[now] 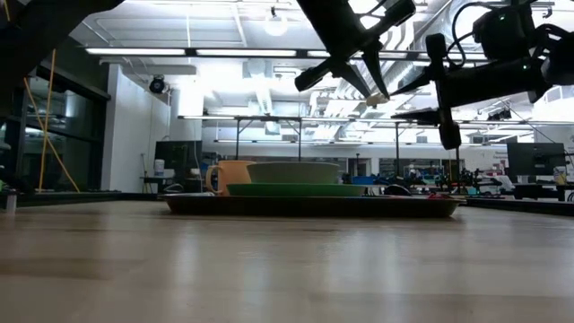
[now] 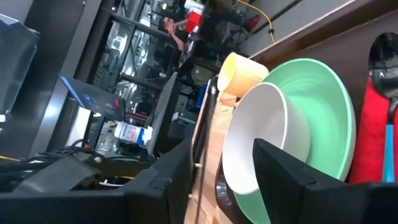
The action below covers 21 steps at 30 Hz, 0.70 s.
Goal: Set up tray
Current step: Put the yellow knife on top of the red napkin to the right of the blue fork
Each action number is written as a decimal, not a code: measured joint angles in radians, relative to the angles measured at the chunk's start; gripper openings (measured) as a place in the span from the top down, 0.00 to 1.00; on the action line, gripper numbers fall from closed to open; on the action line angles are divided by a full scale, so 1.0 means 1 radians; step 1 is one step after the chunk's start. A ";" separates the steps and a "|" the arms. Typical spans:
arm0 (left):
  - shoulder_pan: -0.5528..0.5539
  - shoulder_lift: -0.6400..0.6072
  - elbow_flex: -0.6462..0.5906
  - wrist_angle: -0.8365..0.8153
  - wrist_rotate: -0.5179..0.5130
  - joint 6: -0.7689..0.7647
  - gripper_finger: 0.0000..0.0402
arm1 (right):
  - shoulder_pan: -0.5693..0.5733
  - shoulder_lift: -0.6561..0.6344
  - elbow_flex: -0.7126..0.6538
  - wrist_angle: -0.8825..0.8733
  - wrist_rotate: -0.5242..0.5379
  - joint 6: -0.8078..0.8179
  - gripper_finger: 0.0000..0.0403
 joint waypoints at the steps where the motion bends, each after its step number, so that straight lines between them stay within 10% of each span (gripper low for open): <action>1: 0.000 0.000 0.000 0.000 -0.001 0.000 0.85 | 0.006 0.011 0.000 0.006 0.007 0.000 0.63; 21: 0.000 0.000 0.000 -0.028 -0.021 0.004 0.85 | 0.037 0.122 0.000 0.152 0.018 -0.016 0.77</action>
